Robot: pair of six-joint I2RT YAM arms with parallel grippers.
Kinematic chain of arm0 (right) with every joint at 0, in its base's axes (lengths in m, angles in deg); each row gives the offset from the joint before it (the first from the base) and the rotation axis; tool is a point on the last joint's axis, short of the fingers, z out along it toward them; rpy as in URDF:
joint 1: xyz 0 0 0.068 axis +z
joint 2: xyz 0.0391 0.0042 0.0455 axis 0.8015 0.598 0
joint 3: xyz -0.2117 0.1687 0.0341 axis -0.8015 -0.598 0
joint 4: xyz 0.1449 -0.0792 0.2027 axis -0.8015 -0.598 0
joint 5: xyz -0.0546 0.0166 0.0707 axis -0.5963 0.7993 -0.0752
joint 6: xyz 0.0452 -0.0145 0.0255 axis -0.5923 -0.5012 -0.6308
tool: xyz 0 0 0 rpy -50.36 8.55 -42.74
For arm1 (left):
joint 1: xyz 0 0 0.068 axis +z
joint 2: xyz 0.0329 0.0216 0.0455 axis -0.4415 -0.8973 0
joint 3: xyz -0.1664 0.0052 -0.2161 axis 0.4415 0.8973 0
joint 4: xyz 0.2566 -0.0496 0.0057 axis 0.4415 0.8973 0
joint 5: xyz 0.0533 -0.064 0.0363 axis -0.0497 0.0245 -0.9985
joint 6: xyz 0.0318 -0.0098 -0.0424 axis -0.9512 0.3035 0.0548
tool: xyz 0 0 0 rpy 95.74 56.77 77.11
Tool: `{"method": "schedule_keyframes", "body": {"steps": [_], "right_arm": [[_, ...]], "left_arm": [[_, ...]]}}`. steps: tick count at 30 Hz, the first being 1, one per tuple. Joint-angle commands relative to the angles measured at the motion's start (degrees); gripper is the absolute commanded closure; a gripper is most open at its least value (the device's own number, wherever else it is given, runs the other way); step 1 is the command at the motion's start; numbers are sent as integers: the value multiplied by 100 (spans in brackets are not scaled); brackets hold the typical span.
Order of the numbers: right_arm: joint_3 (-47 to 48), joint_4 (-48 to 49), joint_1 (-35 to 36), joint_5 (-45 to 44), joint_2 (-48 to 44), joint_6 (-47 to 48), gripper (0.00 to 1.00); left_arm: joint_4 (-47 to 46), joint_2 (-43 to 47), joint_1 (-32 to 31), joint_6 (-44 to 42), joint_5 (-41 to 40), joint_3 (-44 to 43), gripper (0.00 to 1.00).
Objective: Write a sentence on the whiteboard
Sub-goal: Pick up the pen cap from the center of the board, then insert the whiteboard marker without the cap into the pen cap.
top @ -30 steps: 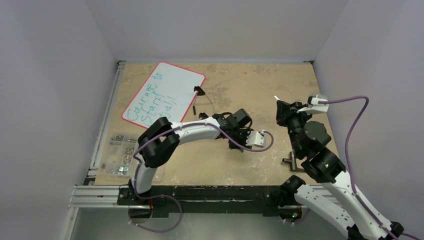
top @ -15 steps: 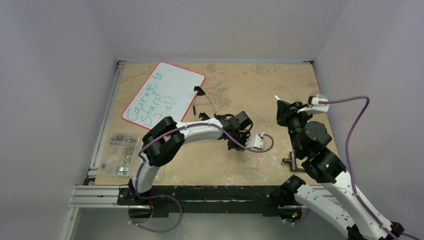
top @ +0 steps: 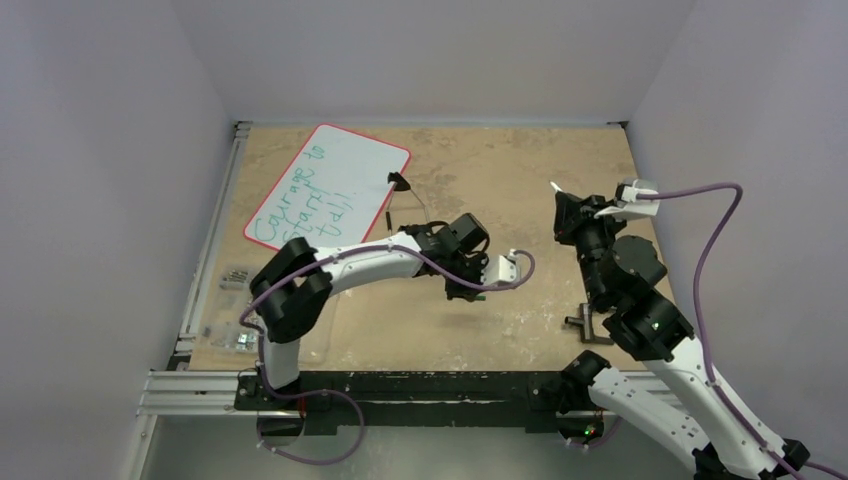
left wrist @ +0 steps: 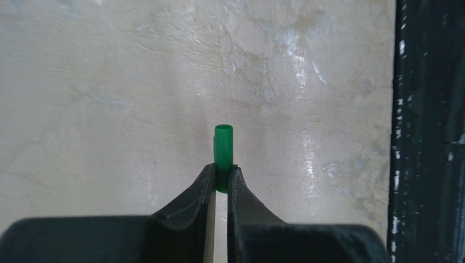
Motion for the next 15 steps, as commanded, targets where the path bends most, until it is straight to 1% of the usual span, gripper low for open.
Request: {"method": "schedule_keyframes", "body": {"steps": [1,4,8,12,15], "right_arm": [[479,461,-10,-39,71,328,100],[590,511,-13,211,163,341,100],[696,556,-10,828,286,297,100],[673,721,-10,2049,266,174,100],[556,896,-14,2913,196,-27,100]], "left_arm": [[53,1253,344,638,713,-56,100],[214,1867,567,852,858,0,100],[373,2674,756,1151,577,5,100],[830,3327,1080,1228,534,-32,100],[1080,3747,1312,1304,645,-37,100]]}}
